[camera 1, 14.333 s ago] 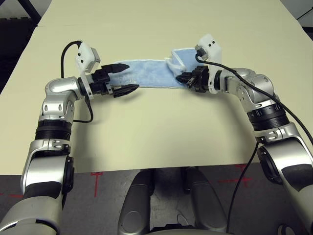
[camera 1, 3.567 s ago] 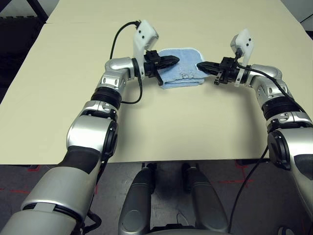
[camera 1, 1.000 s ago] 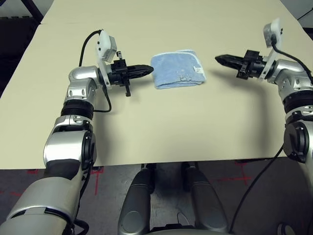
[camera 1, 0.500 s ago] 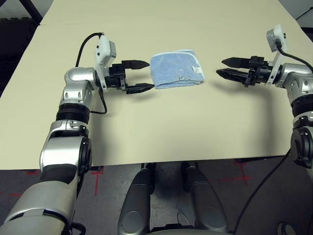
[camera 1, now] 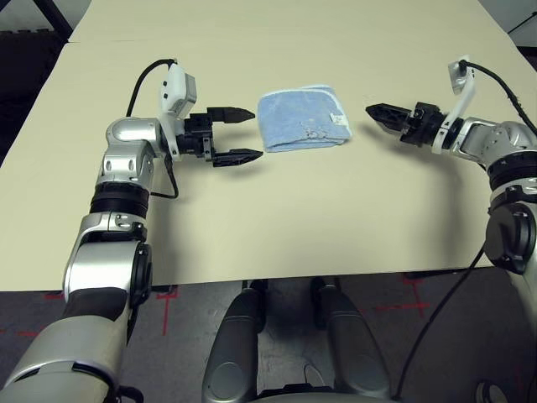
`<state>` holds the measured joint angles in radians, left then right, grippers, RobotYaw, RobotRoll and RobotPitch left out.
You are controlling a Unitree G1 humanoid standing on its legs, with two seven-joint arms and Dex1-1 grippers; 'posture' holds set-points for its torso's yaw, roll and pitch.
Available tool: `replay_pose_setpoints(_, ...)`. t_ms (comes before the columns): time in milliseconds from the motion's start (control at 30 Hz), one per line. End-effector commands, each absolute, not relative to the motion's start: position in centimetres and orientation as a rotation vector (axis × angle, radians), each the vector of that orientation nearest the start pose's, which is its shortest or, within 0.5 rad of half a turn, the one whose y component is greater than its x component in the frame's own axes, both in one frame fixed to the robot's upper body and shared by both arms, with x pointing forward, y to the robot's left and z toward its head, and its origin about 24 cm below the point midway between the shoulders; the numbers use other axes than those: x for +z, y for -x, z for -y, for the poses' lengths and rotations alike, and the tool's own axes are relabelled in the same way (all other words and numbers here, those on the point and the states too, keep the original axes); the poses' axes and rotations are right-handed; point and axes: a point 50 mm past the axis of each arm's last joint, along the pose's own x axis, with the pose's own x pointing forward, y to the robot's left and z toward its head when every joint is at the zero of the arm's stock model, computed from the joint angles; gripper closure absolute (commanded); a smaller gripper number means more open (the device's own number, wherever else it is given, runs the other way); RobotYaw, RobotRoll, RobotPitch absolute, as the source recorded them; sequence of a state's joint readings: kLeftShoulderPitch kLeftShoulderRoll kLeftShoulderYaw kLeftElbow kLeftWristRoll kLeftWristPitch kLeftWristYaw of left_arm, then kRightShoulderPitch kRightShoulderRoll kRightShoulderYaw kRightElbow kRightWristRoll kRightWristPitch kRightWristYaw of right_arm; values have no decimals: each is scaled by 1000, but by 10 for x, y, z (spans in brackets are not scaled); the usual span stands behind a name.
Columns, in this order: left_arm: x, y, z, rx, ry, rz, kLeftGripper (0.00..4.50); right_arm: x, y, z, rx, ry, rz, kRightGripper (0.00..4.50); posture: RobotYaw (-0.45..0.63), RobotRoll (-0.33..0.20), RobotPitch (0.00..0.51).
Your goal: Fold the towel and set it aside.
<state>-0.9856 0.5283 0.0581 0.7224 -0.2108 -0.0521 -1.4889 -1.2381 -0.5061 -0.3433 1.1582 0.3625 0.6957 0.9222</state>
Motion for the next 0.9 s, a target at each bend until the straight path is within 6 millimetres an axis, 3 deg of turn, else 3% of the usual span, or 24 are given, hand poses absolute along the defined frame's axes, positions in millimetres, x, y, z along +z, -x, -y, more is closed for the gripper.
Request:
replay_pose_setpoints(33, 219, -353, -193, -1329, -427, 133, 0, 197, -398, 205, 704, -658, -284, 19, 91, 0, 290)
replay_pose_setpoints(467, 215, -345, -200, -1305, -432, 90, 0, 177, -401, 173, 668, -716, -434, 19, 158, 0, 292)
replay_pose_setpoints(900, 211, -342, -199, -1312, -428, 70, 0, 185, -403, 140, 758, -721, -459, 19, 158, 0, 294)
